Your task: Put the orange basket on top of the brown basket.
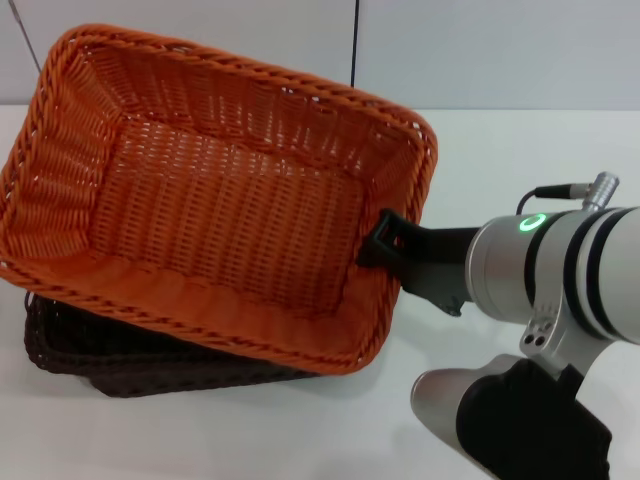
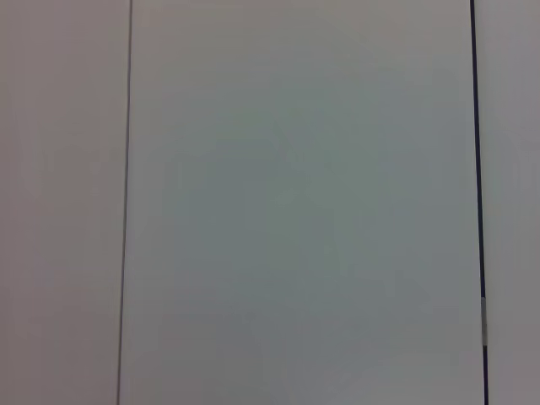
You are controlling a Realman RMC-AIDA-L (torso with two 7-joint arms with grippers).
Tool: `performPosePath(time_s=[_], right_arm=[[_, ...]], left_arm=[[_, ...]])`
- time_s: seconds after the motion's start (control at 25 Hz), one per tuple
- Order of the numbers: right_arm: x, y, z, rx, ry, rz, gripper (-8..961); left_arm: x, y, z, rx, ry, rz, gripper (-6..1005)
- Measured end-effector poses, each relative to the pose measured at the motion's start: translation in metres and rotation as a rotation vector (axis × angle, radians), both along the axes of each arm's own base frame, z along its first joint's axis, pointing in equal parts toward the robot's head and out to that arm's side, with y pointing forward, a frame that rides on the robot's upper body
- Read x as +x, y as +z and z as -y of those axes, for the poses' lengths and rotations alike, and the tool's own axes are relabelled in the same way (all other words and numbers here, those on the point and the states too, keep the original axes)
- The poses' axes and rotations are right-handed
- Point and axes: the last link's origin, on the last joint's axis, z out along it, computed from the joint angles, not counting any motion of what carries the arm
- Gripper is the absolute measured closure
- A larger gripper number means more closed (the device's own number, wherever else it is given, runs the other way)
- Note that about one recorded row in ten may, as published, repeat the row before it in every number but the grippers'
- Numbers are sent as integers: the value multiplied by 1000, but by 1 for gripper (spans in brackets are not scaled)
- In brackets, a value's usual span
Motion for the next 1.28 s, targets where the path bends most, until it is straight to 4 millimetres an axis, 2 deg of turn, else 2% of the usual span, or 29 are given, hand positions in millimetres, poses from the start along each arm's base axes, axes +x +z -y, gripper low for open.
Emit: performPosePath(time_s=[0.16, 0.48, 0.68, 0.76, 0.88, 1.0, 1.28], right_arm=[[10, -7, 1, -7, -41, 12, 808], [13, -9, 8, -2, -74, -4, 808], [6, -3, 17, 0, -70, -45, 650], [3, -4, 25, -13, -70, -55, 455], [2, -7, 30, -29, -72, -59, 391], [-1, -19, 44, -75, -69, -65, 326], [-19, -49, 81, -195, -39, -138, 327]], left_arm=[[1, -2, 0, -6, -5, 2, 329], [3, -4, -1, -18, -12, 1, 329], [3, -5, -2, -25, -15, 1, 329], [4, -5, -3, -30, -20, -3, 329], [4, -5, -4, -33, -22, -6, 329], [4, -5, -5, -34, -23, -8, 329], [6, -4, -8, -39, -34, -12, 329]])
